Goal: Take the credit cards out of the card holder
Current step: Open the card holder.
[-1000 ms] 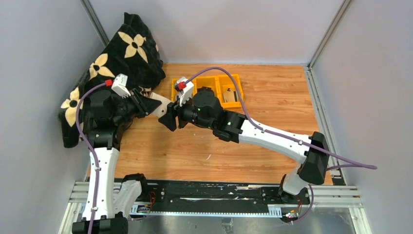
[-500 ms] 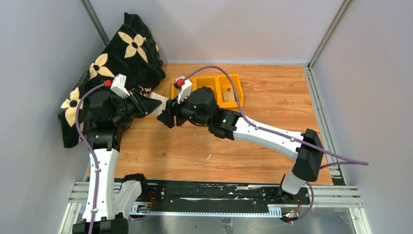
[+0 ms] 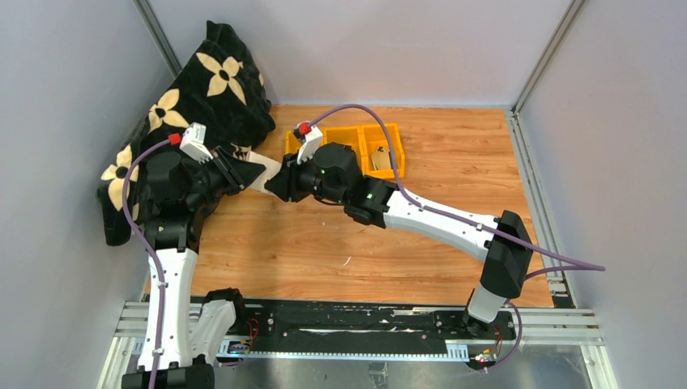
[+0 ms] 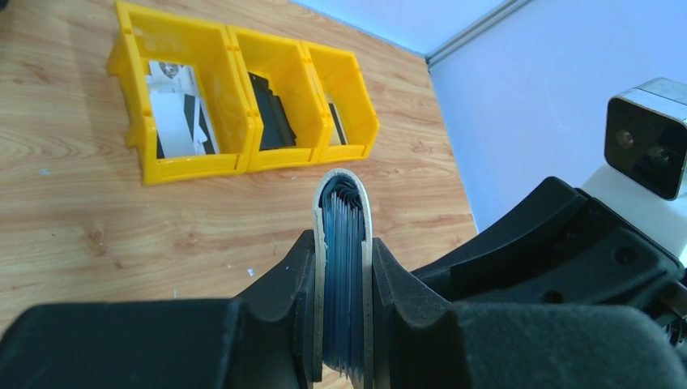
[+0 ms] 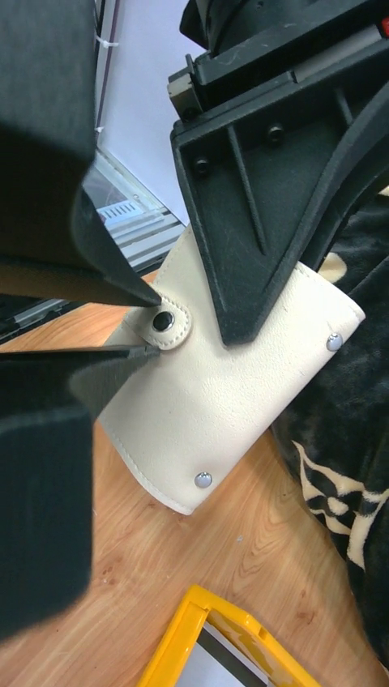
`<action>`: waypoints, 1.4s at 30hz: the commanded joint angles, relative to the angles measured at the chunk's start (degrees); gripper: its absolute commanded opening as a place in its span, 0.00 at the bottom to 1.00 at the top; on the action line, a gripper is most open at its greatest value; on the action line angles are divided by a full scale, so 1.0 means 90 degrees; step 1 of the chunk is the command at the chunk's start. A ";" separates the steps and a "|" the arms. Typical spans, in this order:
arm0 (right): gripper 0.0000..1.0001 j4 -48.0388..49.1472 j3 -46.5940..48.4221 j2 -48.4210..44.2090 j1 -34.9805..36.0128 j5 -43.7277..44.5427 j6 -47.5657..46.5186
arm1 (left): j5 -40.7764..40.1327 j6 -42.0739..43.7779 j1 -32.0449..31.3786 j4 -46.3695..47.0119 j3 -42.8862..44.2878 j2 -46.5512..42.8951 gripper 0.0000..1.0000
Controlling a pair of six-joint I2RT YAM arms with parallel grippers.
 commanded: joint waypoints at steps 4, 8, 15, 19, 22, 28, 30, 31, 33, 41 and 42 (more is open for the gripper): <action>0.07 0.0665 0.0462 0.0292 0.0009 -0.0253 0.0498 | 0.0389 -0.0191 -0.0080 0.0192 -0.0074 -0.0176 0.00; 0.00 0.1027 0.0228 0.0181 0.0018 -0.0357 0.0509 | 0.0147 -0.0063 -0.0080 0.0110 -0.0074 -0.0202 0.00; 0.00 0.1337 -0.0171 -0.0114 0.0194 -0.0704 0.0075 | -0.0199 -0.0063 -0.0080 0.0098 -0.0038 -0.0149 0.00; 0.23 0.1372 -0.0394 -0.0234 0.0313 -0.1450 -0.0141 | -0.0127 -0.0197 -0.0080 0.0172 0.0117 -0.0014 0.00; 0.49 0.1142 -0.0563 -0.0389 0.0332 -0.1593 -0.0195 | 0.0011 -0.0350 -0.0080 0.0258 0.0211 0.0048 0.00; 0.65 0.0494 -0.1220 -0.1504 -0.0248 -0.1029 -0.0135 | 0.0668 -0.0382 -0.0080 0.0428 0.0252 0.0046 0.00; 0.69 -0.0231 -0.1121 -0.1838 -0.0394 -0.0547 -0.0603 | 0.0967 -0.0367 -0.0078 0.0499 0.0225 0.0019 0.00; 0.71 -0.0583 -0.0971 -0.1941 -0.0409 -0.0305 -0.1046 | 0.1184 -0.0380 -0.0080 0.0562 0.0204 0.0005 0.00; 0.74 -0.1112 -0.0754 -0.1996 -0.0458 -0.0208 -0.1504 | 0.1504 -0.0444 -0.0079 0.0709 0.0150 -0.0015 0.00; 0.78 -0.2296 0.0218 -0.1375 -0.0604 -0.1173 -0.2298 | 0.2437 -0.0640 -0.0098 0.1111 0.0045 -0.0242 0.00; 0.78 -0.2332 0.0288 -0.1302 -0.0620 -0.1333 -0.2340 | 0.2523 -0.0664 -0.0104 0.1160 0.0043 -0.0280 0.00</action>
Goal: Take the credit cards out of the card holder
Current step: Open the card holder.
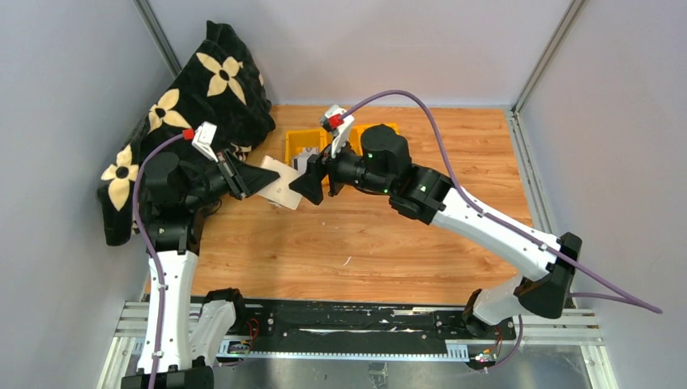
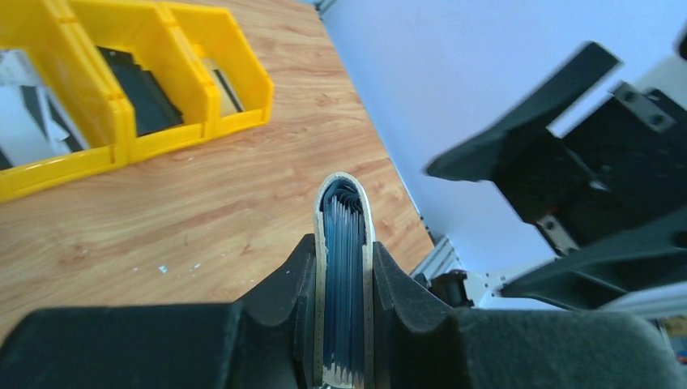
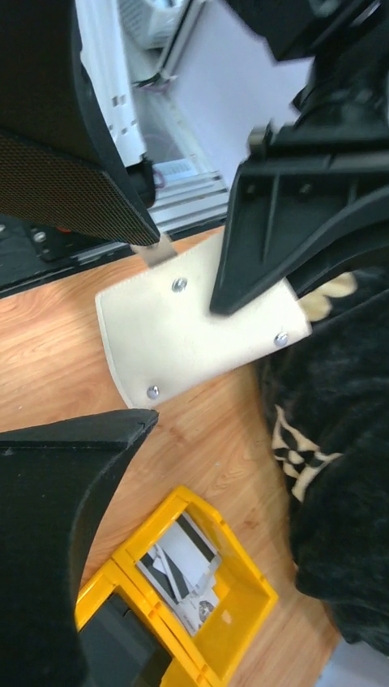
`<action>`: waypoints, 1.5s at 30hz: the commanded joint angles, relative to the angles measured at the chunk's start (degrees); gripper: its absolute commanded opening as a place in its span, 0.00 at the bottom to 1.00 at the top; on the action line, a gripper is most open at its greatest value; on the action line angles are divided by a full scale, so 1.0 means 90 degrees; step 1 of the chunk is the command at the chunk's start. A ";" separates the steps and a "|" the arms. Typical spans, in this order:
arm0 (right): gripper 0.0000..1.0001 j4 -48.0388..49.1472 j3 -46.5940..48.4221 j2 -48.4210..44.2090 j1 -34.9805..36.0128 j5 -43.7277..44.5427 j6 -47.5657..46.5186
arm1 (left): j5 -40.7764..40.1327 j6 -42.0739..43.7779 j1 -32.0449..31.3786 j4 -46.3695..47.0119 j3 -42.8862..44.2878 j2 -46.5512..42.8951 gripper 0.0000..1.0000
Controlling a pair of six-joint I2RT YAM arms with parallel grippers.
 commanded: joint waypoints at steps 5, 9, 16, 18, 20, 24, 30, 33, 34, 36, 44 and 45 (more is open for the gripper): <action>0.72 -0.0799 0.0538 0.0665 -0.0165 -0.1294 -0.0527 | 0.1105 -0.0216 -0.0090 0.0601 0.0127 -0.0341 0.00; 0.55 -0.0420 0.0705 0.0891 -0.0210 -0.2167 -0.0103 | 0.1233 -0.0083 -0.0126 0.0472 0.0114 -0.0356 0.00; 0.01 0.0723 0.0137 0.0689 -0.0633 -0.2719 0.1086 | 0.1046 0.0794 -0.0141 -0.0370 0.0087 -0.0436 0.29; 0.00 0.1284 -0.0213 0.0475 -0.0787 -0.2777 0.1476 | 0.0943 0.1047 -0.0141 -0.0540 -0.0011 -0.0508 0.35; 0.00 0.1878 -0.0567 0.0276 -0.0933 -0.2848 0.1887 | 0.0885 0.1240 -0.0154 -0.0623 -0.0125 -0.0563 0.36; 0.00 0.2237 -0.0824 0.0144 -0.1063 -0.2984 0.2198 | 0.0925 0.1565 -0.0151 -0.0903 -0.0145 -0.0572 0.37; 0.00 0.2183 -0.0825 0.0127 -0.1115 -0.2886 0.2194 | 0.1195 0.1706 -0.0151 -0.1010 -0.0274 -0.0811 0.71; 0.00 0.2080 -0.0712 0.0150 -0.1155 -0.2902 0.2149 | 0.1175 0.1967 -0.0154 -0.1149 -0.0255 -0.1049 0.83; 0.00 0.2074 -0.0692 0.0142 -0.1168 -0.2907 0.2145 | 0.1103 0.2074 -0.0151 -0.1220 -0.0219 -0.1111 0.84; 0.00 0.2081 -0.0665 0.0116 -0.1180 -0.2915 0.2148 | 0.1041 0.2166 -0.0151 -0.1283 -0.0167 -0.1113 0.81; 0.00 0.2202 -0.0737 -0.0034 -0.1190 -0.3022 0.2270 | 0.0329 0.2104 -0.0152 -0.1217 0.0094 -0.0777 0.43; 0.00 0.2216 -0.0777 -0.0073 -0.1190 -0.3024 0.2279 | 0.0043 0.2035 -0.0156 -0.1144 0.0098 -0.0789 0.40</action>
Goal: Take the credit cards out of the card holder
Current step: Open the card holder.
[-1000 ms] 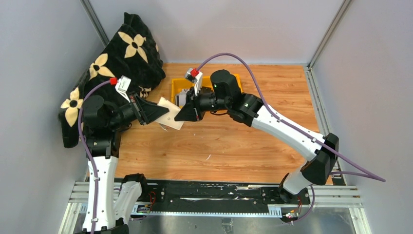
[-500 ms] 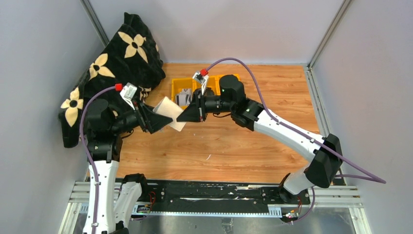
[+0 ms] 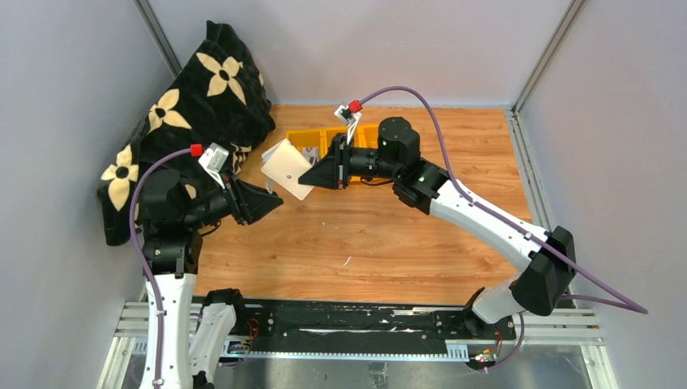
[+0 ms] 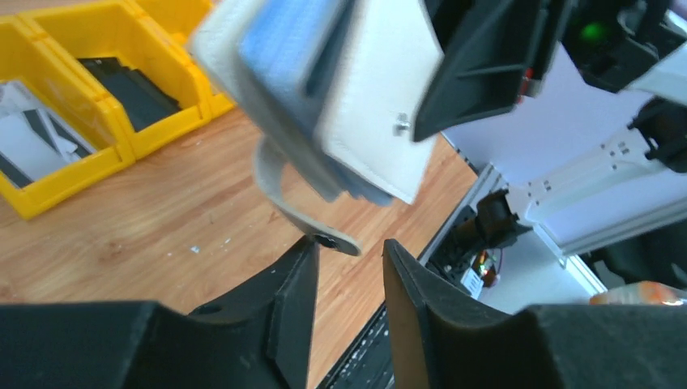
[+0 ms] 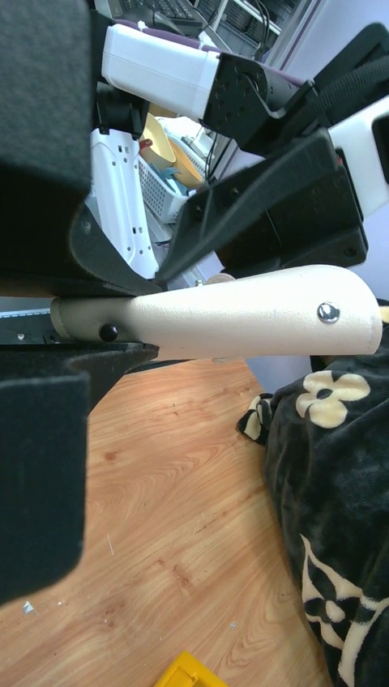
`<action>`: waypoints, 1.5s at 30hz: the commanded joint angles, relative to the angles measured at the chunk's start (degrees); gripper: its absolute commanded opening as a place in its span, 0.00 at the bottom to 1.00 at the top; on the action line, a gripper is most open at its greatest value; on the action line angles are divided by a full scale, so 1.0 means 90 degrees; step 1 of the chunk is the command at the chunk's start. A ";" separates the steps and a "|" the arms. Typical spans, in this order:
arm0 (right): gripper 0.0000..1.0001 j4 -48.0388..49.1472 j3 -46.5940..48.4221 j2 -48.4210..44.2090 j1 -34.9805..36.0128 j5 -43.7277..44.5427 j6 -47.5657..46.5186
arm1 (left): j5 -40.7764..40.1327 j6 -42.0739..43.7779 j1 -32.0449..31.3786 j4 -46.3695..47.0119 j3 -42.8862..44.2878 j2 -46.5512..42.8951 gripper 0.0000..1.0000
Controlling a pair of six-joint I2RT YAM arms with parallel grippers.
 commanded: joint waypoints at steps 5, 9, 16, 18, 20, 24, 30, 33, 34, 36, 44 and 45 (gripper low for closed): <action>0.00 0.0563 0.0059 -0.0451 -0.0039 -0.0142 0.0167 | -0.1741 -0.0386 -0.0028 0.0418 0.0153 -0.0154 0.36; 0.00 0.0609 0.0031 -0.0469 -0.0039 -0.0183 0.0206 | -0.1899 -0.0570 -0.0025 0.0602 0.0112 -0.0254 0.42; 0.00 0.0785 -0.0062 -0.0452 -0.0039 -0.0282 0.0331 | -0.1329 -0.0897 -0.0025 0.0978 0.0011 -0.0234 0.50; 0.00 0.0870 -0.0096 -0.0445 -0.0039 -0.0327 0.0370 | -0.1341 -0.0875 -0.0025 0.0962 -0.0008 -0.0213 0.49; 0.00 0.0930 -0.0126 -0.0457 -0.0039 -0.0350 0.0423 | -0.1409 -0.0861 -0.0025 0.0936 -0.0028 -0.0189 0.46; 0.00 0.1093 -0.0238 -0.0495 -0.0039 -0.0408 0.0476 | -0.1879 -0.0904 -0.0025 0.0932 -0.0005 -0.0215 0.33; 0.00 0.1468 -0.0459 -0.0542 -0.0039 -0.0422 0.0695 | -0.2601 -0.1266 -0.0025 0.1240 -0.0229 -0.0440 0.20; 0.00 0.1676 -0.0549 -0.0516 -0.0039 -0.0421 0.0837 | -0.2465 -0.1505 -0.0025 0.1439 -0.0378 -0.0476 0.16; 0.00 0.1759 -0.0579 -0.0506 -0.0039 -0.0421 0.0882 | -0.2447 -0.1515 -0.0025 0.1450 -0.0401 -0.0477 0.15; 0.00 0.1990 -0.0652 -0.0487 -0.0039 -0.0421 0.1028 | -0.2497 -0.1420 -0.0025 0.1360 -0.0404 -0.0482 0.11; 0.22 0.2254 -0.0807 -0.0457 -0.0030 -0.0406 0.1254 | -0.3000 -0.0963 -0.0030 0.1137 -0.0308 -0.0631 0.00; 0.31 0.2207 -0.0831 -0.0467 -0.0029 -0.0386 0.1227 | -0.3099 -0.0811 -0.0028 0.1135 -0.0231 -0.0627 0.00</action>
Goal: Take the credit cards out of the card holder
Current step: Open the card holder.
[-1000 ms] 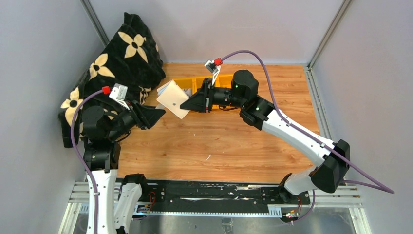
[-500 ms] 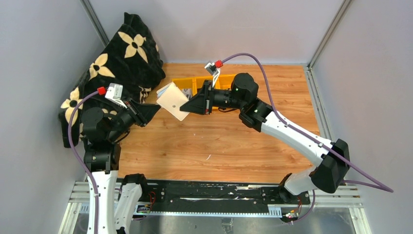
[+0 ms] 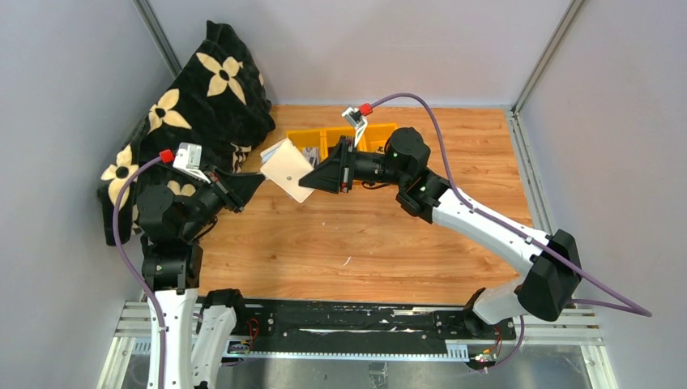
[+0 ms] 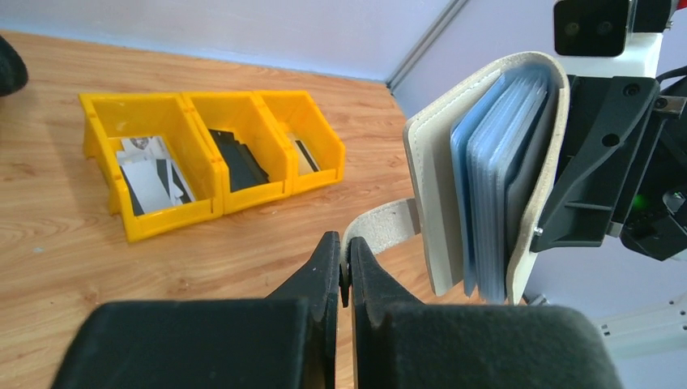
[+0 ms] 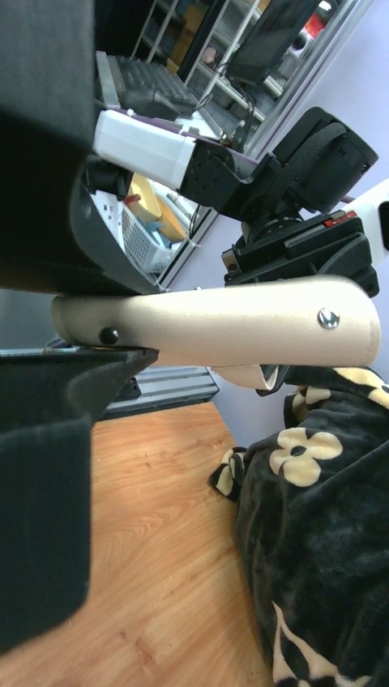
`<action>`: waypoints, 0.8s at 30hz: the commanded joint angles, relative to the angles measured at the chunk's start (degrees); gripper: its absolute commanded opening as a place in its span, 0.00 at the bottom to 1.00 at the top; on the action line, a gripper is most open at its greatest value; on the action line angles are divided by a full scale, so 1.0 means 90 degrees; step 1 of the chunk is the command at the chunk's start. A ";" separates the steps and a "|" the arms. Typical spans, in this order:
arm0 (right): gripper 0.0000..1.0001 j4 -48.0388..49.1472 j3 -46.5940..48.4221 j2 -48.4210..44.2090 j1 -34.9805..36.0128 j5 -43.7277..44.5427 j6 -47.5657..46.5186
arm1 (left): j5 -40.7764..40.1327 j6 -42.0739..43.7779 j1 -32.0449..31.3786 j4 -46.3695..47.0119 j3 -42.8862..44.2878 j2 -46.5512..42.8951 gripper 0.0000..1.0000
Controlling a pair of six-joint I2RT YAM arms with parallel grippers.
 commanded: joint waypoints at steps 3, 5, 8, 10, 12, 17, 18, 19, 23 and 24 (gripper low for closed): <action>0.52 0.0253 -0.0088 -0.0216 -0.0038 -0.0075 -0.0103 | -0.0483 0.1242 -0.0015 -0.0145 0.0503 0.0119 0.00; 0.65 -0.0110 -0.0060 -0.0290 -0.0065 -0.0005 -0.0376 | -0.0089 0.2043 -0.0015 -0.0480 0.0887 0.0382 0.00; 0.75 -0.0924 0.0050 -0.0492 -0.0179 0.0257 -0.1093 | 0.0345 0.3648 -0.0027 -0.1438 0.1531 0.0694 0.00; 0.77 -0.1405 0.0125 -0.0677 -0.0267 0.0561 -0.1501 | 0.0440 0.4772 -0.0030 -0.1996 0.1883 0.0758 0.00; 0.78 -0.1706 0.0300 -0.0711 -0.0274 0.0789 -0.1884 | 0.0543 0.5455 -0.0032 -0.2226 0.2065 0.0740 0.00; 0.79 -0.1656 0.0455 -0.0580 -0.0169 0.0508 -0.2271 | 0.0890 0.6740 -0.0083 -0.3110 0.2527 0.0760 0.00; 0.79 -0.1638 0.0449 -0.0566 -0.0087 0.0483 -0.2433 | 0.0940 0.6913 -0.0083 -0.3263 0.2585 0.0753 0.00; 0.79 -0.1628 0.0443 -0.0561 -0.0005 0.0484 -0.2648 | 0.0988 0.7031 -0.0086 -0.3382 0.2623 0.0744 0.00; 0.80 -0.1591 0.0298 -0.0662 0.0727 0.0840 -0.3559 | 0.1080 0.7025 -0.0093 -0.3502 0.2611 0.0607 0.00; 0.80 -0.1574 0.0217 -0.0692 0.0932 0.1001 -0.3844 | 0.1092 0.6986 -0.0096 -0.3502 0.2595 0.0540 0.00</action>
